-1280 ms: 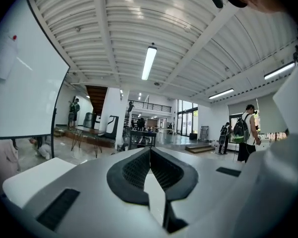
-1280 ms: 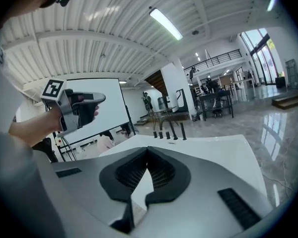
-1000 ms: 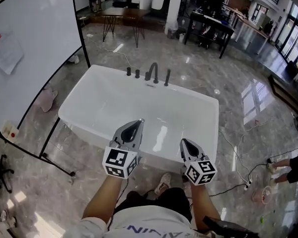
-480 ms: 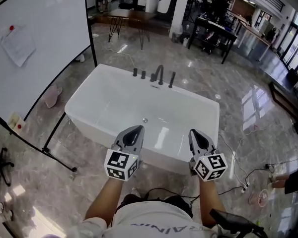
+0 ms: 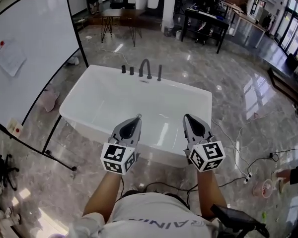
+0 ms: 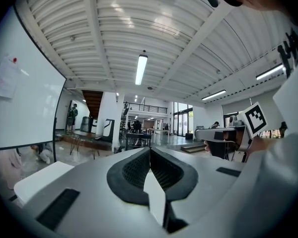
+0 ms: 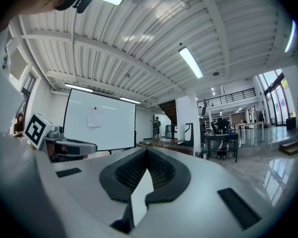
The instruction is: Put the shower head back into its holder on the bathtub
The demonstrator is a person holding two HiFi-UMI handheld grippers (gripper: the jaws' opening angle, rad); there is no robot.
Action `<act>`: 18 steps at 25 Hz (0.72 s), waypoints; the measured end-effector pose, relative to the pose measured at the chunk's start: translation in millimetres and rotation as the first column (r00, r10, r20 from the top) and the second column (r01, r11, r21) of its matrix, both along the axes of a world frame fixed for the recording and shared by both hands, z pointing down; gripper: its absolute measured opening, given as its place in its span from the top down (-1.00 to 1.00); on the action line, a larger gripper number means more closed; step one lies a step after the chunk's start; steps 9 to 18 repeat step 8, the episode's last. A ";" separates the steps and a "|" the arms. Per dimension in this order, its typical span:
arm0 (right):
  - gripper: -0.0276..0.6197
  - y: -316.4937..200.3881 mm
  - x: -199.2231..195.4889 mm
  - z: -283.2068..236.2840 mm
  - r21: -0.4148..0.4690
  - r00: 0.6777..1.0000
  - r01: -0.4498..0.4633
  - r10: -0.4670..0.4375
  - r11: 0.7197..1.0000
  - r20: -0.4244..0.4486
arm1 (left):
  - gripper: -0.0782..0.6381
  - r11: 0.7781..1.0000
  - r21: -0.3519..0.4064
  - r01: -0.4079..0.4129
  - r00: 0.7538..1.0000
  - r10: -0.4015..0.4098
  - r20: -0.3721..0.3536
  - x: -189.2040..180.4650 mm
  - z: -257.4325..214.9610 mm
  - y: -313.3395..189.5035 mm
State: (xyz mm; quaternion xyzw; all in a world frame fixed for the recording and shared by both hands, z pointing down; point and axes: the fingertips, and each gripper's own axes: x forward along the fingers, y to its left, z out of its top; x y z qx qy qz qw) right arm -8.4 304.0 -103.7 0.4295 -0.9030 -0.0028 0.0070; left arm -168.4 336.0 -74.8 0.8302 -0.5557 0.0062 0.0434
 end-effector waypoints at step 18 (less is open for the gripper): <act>0.88 -11.4 46.7 22.2 -0.042 0.999 -0.038 0.038 0.998 0.004 | 0.73 1.000 -0.003 0.025 1.000 -0.025 0.013 21.5 3.8 -9.1</act>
